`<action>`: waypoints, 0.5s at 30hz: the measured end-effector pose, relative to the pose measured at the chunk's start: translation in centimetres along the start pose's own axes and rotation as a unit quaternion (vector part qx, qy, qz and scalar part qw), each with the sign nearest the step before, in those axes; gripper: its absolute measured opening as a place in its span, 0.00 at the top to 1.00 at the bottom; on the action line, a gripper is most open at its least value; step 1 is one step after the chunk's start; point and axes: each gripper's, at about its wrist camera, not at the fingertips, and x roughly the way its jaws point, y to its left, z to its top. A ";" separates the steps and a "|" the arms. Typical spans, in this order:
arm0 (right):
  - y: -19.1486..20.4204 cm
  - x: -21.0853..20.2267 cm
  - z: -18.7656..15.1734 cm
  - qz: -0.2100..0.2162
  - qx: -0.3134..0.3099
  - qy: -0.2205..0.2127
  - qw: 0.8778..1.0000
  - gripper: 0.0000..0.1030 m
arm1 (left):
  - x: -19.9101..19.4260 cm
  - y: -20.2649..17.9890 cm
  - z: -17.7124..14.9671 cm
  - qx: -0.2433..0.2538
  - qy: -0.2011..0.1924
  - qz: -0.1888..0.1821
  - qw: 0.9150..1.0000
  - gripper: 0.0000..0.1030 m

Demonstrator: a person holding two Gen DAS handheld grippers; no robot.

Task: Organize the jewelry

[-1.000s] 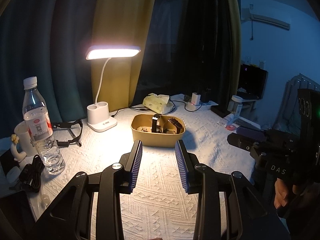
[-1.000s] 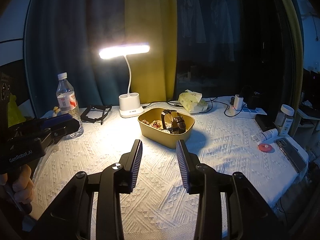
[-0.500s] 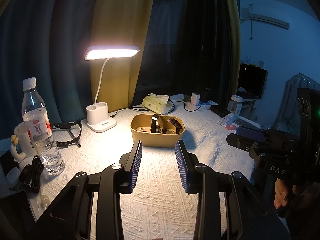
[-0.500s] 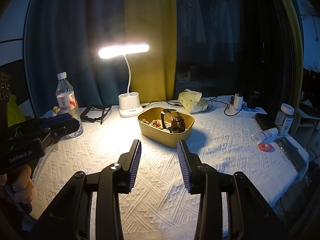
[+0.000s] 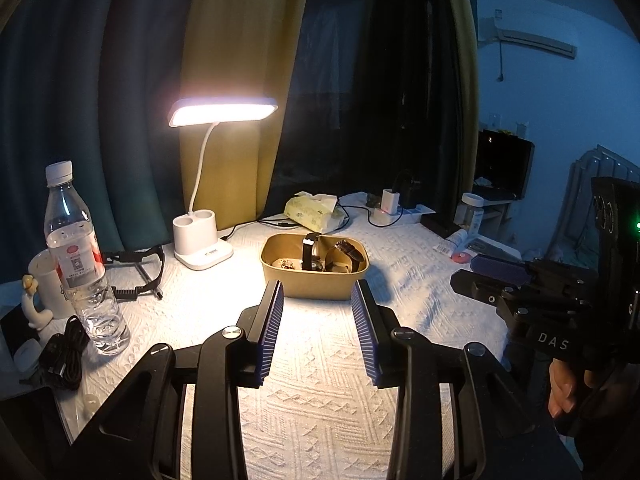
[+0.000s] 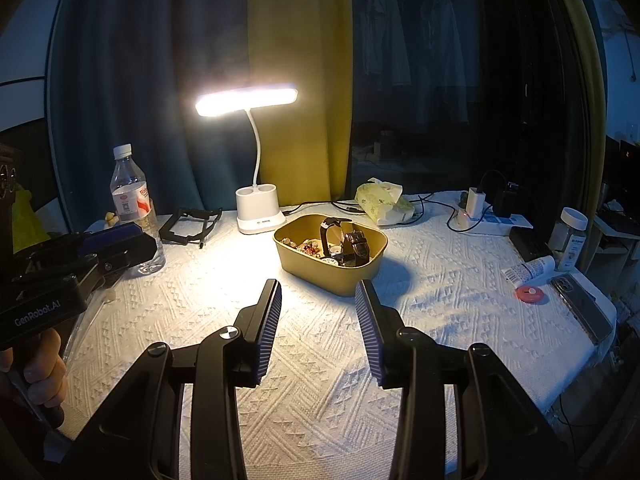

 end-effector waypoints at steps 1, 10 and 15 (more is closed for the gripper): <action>0.0 0.0 0.0 0.000 0.000 0.000 1.000 0.62 | 0.0 0.1 0.0 0.000 -0.001 0.001 1.000 0.63; 0.0 0.0 0.0 0.000 0.001 0.000 1.000 0.62 | 0.1 0.1 0.1 0.003 -0.002 0.000 1.000 0.63; -0.3 0.0 0.0 0.000 0.002 -0.001 1.000 0.62 | 0.0 0.0 0.1 0.005 -0.004 -0.001 1.000 0.62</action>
